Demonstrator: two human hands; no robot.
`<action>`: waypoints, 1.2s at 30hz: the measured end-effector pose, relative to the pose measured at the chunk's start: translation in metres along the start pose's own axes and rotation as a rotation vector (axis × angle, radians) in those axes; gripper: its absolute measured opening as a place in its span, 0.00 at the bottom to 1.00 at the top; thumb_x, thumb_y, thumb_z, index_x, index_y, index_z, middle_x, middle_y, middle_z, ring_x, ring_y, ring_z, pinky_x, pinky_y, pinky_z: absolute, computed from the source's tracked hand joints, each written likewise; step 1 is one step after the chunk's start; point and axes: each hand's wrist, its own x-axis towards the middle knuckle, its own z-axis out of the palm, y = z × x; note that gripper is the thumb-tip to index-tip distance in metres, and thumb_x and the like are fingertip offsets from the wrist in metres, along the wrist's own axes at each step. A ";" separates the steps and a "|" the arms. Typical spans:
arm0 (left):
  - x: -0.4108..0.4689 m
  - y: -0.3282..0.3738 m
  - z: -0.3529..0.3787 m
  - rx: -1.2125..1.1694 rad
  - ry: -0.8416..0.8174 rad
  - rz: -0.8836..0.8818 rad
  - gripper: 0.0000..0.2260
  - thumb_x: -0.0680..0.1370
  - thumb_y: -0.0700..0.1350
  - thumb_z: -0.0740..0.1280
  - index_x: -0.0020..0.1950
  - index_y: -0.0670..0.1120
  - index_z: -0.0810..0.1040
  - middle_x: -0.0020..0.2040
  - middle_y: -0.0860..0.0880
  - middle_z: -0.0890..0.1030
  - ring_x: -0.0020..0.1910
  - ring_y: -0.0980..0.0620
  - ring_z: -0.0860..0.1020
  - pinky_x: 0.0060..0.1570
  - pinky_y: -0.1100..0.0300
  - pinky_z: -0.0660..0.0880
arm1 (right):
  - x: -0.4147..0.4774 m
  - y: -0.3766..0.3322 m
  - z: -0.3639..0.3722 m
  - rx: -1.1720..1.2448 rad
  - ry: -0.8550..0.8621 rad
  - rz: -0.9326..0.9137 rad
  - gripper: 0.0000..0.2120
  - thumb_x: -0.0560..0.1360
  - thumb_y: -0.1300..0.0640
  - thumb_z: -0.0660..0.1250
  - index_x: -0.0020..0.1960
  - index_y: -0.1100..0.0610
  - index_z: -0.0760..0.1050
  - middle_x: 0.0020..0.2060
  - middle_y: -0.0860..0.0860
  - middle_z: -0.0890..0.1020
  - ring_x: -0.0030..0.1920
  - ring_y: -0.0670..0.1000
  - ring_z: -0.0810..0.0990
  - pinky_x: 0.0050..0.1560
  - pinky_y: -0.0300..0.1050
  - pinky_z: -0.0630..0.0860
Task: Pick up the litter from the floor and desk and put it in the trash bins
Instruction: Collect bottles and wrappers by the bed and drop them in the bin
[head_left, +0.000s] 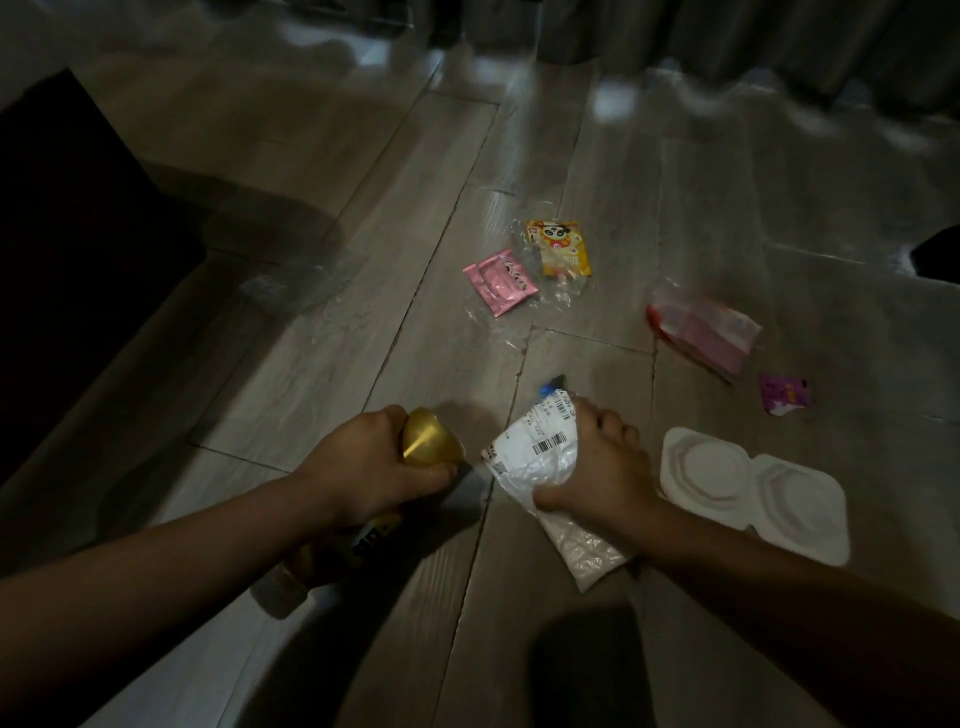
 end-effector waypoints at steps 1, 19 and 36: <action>0.000 0.000 0.000 0.001 -0.001 -0.006 0.26 0.66 0.63 0.71 0.57 0.50 0.72 0.51 0.50 0.79 0.48 0.52 0.78 0.51 0.49 0.78 | -0.004 -0.002 0.003 0.026 0.026 -0.005 0.61 0.55 0.38 0.77 0.76 0.47 0.44 0.69 0.54 0.64 0.65 0.57 0.66 0.65 0.55 0.68; -0.006 -0.017 -0.006 0.019 0.022 -0.026 0.24 0.68 0.62 0.70 0.57 0.50 0.72 0.51 0.51 0.78 0.47 0.52 0.77 0.51 0.50 0.78 | -0.003 -0.024 0.001 0.415 -0.050 0.012 0.44 0.67 0.63 0.73 0.76 0.48 0.54 0.61 0.51 0.79 0.56 0.51 0.79 0.57 0.48 0.77; -0.011 -0.015 -0.039 0.009 0.091 0.027 0.20 0.67 0.63 0.71 0.52 0.53 0.72 0.46 0.53 0.78 0.43 0.55 0.77 0.45 0.54 0.78 | -0.011 -0.034 -0.054 0.696 0.111 0.046 0.26 0.65 0.64 0.74 0.58 0.45 0.72 0.41 0.39 0.79 0.41 0.37 0.77 0.36 0.31 0.70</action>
